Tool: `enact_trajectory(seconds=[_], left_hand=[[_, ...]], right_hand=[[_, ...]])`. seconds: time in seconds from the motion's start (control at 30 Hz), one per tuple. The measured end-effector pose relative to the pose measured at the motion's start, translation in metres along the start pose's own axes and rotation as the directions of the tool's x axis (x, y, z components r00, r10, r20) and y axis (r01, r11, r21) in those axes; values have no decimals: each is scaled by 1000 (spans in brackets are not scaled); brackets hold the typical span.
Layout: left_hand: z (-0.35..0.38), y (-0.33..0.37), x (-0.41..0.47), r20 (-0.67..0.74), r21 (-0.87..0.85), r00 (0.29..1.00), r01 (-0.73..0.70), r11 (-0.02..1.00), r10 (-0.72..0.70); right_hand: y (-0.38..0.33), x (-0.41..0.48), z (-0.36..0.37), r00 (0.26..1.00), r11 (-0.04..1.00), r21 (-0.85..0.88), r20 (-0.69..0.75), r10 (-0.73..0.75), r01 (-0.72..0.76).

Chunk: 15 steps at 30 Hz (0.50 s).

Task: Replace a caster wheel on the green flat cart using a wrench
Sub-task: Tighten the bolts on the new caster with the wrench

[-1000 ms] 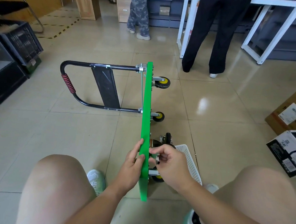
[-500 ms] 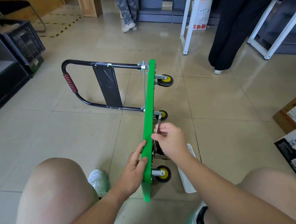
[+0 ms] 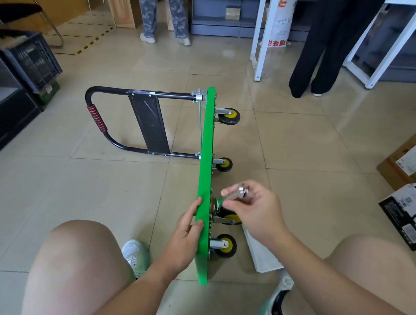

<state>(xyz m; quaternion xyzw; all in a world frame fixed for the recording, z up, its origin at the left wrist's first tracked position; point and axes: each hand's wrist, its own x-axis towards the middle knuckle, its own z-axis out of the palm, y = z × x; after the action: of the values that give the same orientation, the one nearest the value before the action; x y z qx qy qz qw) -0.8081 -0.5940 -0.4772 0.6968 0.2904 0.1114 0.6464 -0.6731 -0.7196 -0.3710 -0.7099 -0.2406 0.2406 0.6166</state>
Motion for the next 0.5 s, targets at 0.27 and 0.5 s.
enact_trajectory(seconds=[0.27, 0.5], left_hand=[[0, 4, -5, -21, 30, 1000, -16, 999, 17], [1, 9, -6, -17, 10, 999, -34, 999, 34]], right_hand=[[49, -37, 21, 990, 990, 9, -25, -137, 137], [60, -36, 37, 976, 975, -58, -17, -217, 216]])
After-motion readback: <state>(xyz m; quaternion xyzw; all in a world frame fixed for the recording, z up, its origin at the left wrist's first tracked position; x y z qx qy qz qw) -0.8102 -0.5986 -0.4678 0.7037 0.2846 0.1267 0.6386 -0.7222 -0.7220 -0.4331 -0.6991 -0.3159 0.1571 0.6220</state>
